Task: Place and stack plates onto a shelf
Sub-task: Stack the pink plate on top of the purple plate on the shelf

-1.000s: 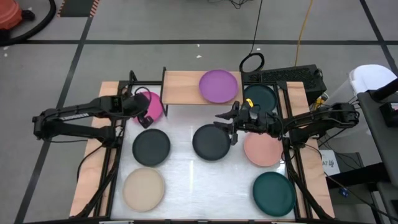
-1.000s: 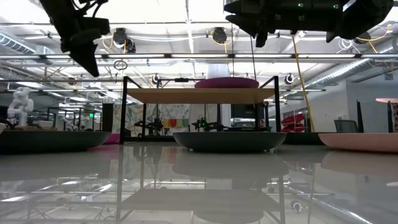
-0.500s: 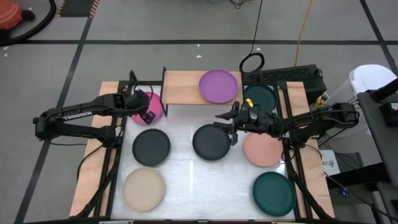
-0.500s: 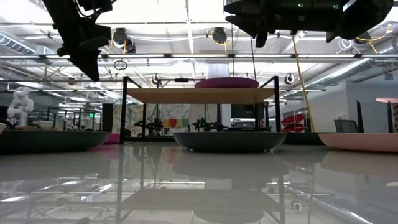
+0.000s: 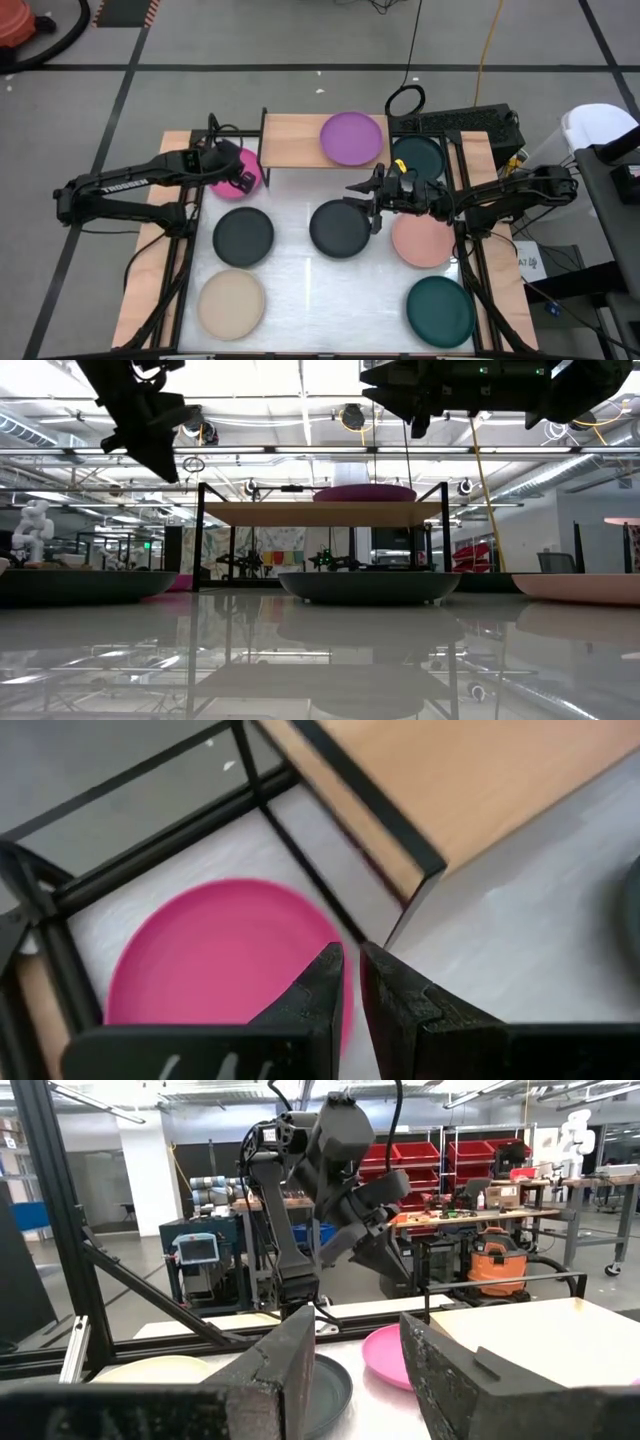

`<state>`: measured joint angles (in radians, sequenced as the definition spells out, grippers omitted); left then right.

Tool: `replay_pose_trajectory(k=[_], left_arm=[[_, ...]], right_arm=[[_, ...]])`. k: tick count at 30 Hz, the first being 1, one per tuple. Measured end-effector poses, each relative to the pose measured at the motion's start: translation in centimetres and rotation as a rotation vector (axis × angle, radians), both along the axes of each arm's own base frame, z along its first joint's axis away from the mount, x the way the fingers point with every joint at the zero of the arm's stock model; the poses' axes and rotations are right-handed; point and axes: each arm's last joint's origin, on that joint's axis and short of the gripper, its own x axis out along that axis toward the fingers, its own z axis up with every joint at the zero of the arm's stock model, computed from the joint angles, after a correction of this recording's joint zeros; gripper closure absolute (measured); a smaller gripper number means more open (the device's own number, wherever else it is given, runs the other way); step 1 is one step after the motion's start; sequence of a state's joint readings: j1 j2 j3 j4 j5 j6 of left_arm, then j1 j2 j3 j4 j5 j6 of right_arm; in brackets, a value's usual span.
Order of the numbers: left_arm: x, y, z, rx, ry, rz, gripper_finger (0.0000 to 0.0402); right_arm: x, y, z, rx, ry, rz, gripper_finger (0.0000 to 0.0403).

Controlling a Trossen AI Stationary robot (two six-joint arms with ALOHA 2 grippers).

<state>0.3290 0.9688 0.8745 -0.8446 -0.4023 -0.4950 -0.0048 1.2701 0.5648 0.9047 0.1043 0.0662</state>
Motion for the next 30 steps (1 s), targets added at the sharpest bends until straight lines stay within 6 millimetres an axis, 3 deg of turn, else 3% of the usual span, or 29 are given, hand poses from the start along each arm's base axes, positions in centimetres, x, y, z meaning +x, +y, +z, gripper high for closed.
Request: replay_pose_trajectory(k=[30], left_arm=[[2.7, 1.0, 3.4, 0.295, -0.288, -0.152, 0.0357]], right_arm=[[0.0, 0.0, -0.2, 0.026, 0.013, 0.002, 0.0273]])
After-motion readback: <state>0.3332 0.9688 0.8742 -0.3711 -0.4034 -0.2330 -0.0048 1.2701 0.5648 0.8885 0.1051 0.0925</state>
